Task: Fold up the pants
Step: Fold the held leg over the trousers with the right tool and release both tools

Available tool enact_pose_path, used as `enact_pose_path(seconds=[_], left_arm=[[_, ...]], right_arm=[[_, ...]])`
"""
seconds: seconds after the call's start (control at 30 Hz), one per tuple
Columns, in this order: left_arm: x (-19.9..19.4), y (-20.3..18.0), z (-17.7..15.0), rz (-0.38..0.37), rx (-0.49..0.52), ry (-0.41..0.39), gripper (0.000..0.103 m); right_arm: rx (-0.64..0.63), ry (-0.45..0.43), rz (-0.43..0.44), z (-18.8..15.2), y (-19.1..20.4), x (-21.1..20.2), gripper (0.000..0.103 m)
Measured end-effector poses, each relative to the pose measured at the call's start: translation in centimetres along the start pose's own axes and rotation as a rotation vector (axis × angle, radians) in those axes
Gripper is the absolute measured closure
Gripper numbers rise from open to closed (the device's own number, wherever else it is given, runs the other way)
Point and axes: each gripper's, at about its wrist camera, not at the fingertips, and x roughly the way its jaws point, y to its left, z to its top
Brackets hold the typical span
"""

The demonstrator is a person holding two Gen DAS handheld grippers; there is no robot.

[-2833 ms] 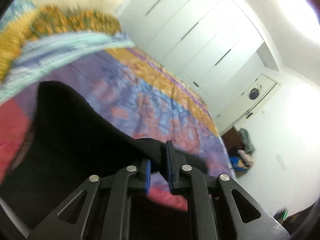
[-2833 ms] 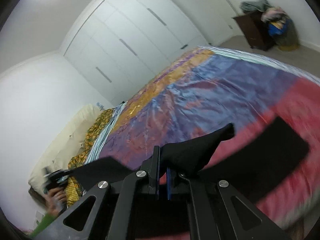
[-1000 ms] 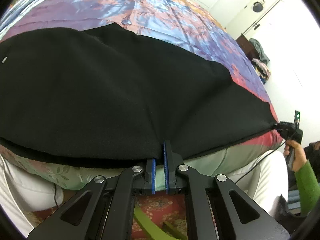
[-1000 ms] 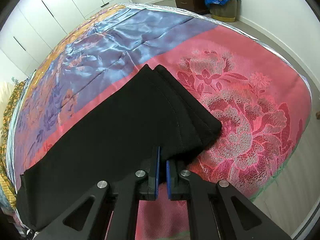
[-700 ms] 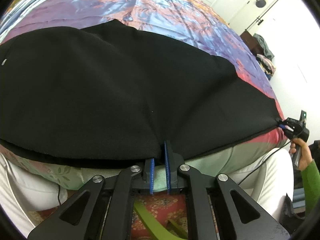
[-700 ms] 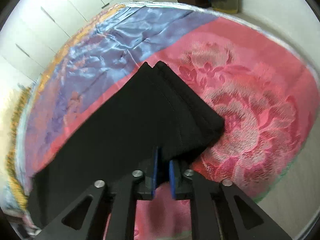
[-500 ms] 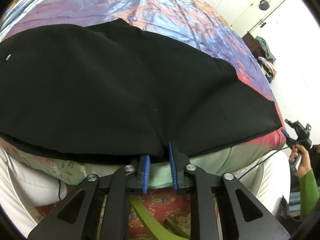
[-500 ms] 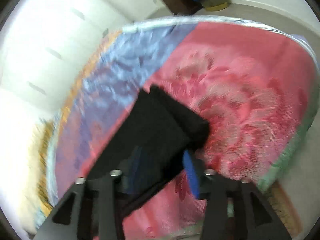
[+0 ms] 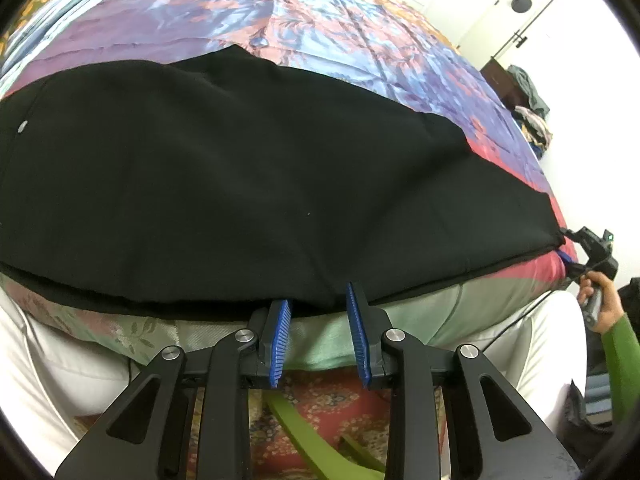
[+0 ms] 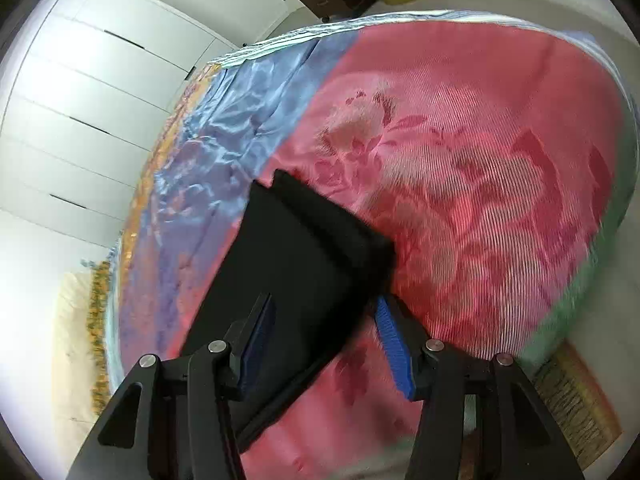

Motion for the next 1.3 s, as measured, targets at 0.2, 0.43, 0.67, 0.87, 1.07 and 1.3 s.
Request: enact_pose_path(seconds=[0.2,0.43,0.67,0.87,1.07,1.3], left_arm=[[0.2,0.0,0.0,-0.005,-0.003,0.0,0.07],[-0.7,-0.4,-0.1,-0.028,0.007,0.016,0.069],[-5.5,-2.4,1.2,-0.127,0.112,-0.071,0.044],[-4.5,2.9,4.7,-0.164,-0.128,-0.206,0.034],[-1.7,6.8,2.4,-0.097,-0.212,-0.166,0.035],[-2.6,8.3,1.4,-0.12,-0.27,-0.195,0.035]], right_arm=[[0.008,0.03,0.071,1.2,-0.5,2.1,0.037],[-0.032,-0.009,0.135,0.7,0.4,0.3,0.09],[-0.067,-0.015,0.361,-1.2,5.7,-4.5,0.091],[-0.017,0.108,0.593,-8.2,12.4,-3.2,0.091],[0.021,0.346,0.684,-20.5,20.2,4.2,0.09],[-0.092,0.563,0.688,-33.0,30.2,11.3,0.09]])
